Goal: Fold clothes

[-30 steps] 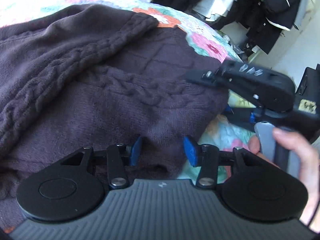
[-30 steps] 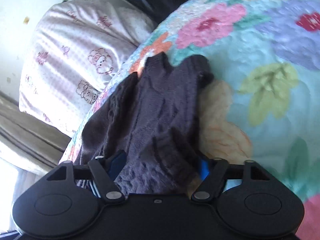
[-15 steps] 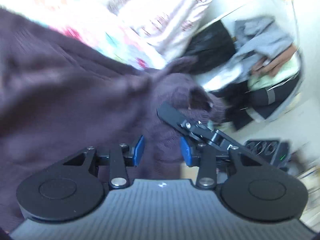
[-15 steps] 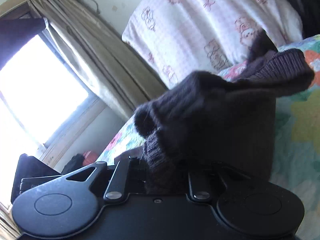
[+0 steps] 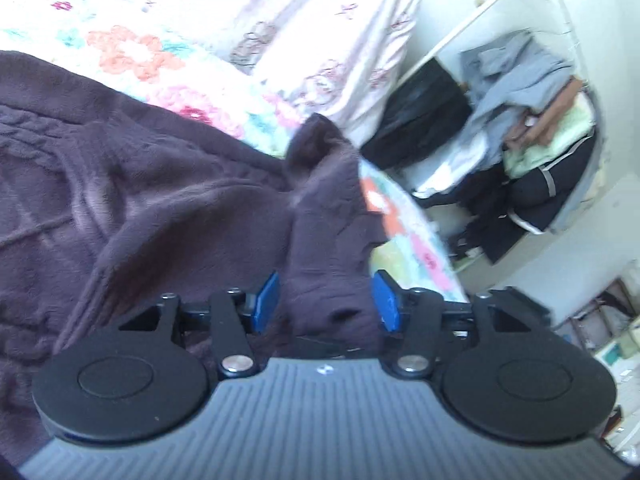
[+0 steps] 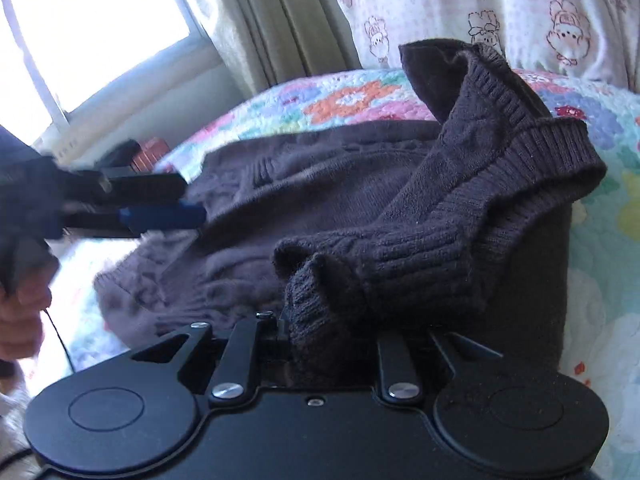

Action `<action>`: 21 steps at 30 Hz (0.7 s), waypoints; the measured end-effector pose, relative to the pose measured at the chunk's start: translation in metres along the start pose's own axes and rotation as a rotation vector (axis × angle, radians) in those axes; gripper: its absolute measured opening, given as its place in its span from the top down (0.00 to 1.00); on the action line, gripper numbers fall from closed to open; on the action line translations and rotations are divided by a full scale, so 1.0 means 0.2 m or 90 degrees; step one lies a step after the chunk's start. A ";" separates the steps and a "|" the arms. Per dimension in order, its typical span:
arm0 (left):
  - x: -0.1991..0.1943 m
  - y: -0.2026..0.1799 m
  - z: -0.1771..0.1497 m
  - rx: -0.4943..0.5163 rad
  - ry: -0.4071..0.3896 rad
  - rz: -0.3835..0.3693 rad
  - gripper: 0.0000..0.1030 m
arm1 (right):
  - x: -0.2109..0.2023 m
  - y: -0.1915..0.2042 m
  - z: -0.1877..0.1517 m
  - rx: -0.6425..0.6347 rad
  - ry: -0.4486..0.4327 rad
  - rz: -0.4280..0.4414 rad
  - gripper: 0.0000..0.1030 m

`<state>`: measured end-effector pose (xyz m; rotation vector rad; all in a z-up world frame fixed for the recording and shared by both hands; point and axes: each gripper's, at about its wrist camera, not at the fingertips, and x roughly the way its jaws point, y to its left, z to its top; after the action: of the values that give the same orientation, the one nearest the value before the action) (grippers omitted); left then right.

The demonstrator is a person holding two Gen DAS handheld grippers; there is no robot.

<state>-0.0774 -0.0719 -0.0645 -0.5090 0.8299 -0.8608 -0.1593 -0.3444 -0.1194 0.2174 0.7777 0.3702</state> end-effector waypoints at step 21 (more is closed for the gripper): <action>-0.01 0.16 -0.08 0.004 -0.023 0.033 0.46 | -0.18 -0.26 -0.14 0.446 -0.184 0.015 0.47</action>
<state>-0.0771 -0.0535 -0.0951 -0.4934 0.8038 -0.8046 -0.1894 -0.4046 -0.1324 0.9177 0.5927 0.0696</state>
